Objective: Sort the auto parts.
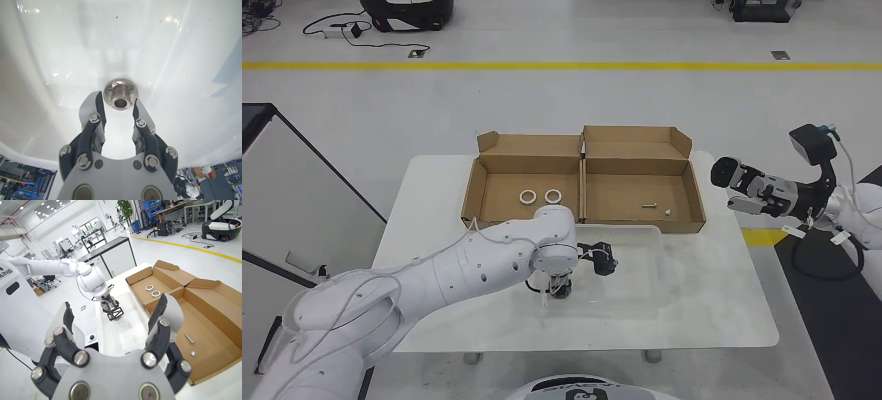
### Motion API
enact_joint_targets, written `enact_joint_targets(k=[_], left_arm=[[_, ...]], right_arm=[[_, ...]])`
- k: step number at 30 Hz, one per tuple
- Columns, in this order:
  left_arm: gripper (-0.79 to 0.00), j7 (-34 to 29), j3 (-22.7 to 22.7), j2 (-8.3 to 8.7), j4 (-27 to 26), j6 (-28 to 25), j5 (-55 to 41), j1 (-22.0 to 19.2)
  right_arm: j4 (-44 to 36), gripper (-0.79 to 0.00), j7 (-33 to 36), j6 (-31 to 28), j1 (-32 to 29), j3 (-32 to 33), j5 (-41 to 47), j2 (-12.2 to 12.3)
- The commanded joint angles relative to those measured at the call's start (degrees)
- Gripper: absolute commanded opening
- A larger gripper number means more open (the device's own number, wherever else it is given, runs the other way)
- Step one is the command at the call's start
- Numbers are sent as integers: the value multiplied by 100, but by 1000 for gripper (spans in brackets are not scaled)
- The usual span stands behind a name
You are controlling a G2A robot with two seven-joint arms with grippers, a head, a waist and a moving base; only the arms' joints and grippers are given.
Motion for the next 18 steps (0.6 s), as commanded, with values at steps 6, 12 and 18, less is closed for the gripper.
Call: enact_joint_targets(k=[6, 12, 18], left_arm=[[-416, 13, 0, -63, 130, -13, 59, 48], [-523, 27, 0, -114, 247, -27, 100, 64], [-723, 40, 0, -160, 343, -40, 114, 53]], right_arm=[[0, 0, 0, 0, 0, 0, 0, 0], [0, 0, 0, 0, 0, 0, 0, 0], [0, 0, 0, 0, 0, 0, 0, 0]])
